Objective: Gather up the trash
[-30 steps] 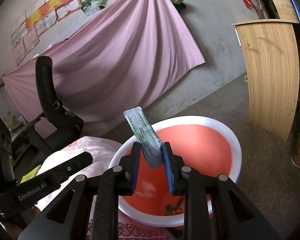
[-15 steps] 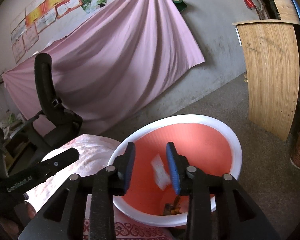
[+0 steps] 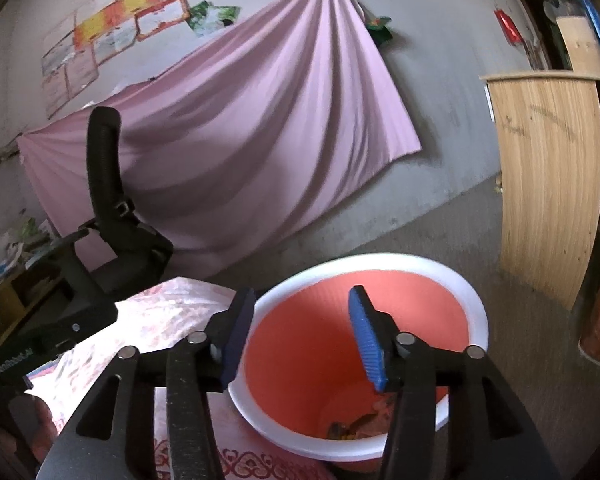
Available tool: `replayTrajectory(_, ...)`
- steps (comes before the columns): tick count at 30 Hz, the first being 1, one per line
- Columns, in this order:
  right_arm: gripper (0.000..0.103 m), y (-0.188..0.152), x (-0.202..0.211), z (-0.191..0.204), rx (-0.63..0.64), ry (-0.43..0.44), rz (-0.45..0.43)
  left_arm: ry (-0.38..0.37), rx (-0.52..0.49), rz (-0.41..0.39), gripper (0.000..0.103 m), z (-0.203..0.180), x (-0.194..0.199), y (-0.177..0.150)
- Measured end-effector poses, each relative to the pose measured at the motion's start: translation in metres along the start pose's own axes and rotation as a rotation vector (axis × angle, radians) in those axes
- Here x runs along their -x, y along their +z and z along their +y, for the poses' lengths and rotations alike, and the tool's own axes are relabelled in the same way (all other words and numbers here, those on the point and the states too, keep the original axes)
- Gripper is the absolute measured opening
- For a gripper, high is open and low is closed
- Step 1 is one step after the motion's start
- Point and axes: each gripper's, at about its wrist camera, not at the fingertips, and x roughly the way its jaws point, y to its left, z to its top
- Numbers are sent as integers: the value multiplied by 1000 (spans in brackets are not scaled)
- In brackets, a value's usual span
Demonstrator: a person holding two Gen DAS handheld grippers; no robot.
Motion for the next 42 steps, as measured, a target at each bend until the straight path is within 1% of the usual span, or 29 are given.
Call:
replayTrajectory(1,51,0,1,3,11,1,-9,13,1,-11,78,2,2,-1)
replayTrajectory(2,54,0,2,6,22,2,-15,30,2,-33,89,6,9,-1)
replayTrajectory(3,59,0,3,9,34,2,-21,49,6,-57,94,10,14,-2)
replayTrajectory(4,75,0,5,13,47,0,-33,65,8,-78,99,12,18,-3)
replayTrajectory(5,86,-1,7,15,52,-1,-44,83,11,-105,99,15,23,-4)
replayTrajectory(6,86,-1,10,17,57,3,-61,100,15,-131,99,19,29,-5)
replayTrajectory(9,92,0,16,26,78,21,-96,135,17,-158,99,27,39,-10)
replayTrajectory(10,99,0,18,29,88,24,-110,150,13,-167,99,29,43,-12)
replayTrajectory(11,103,-1,21,32,97,27,-122,161,7,-174,99,31,47,-14)
replayTrajectory(15,103,-1,30,45,129,46,-173,197,-19,-212,100,37,62,-19)
replayTrajectory(19,103,-2,37,59,155,78,-203,221,-41,-246,100,45,79,-24)
replayTrajectory(23,103,-6,44,73,179,86,-228,249,-50,-273,100,51,98,-30)
replayTrajectory(32,103,-15,59,103,230,109,-264,297,-39,-298,100,72,130,-42)
replayTrajectory(42,103,-36,90,121,258,134,-289,340,-29,-311,100,81,170,-73)
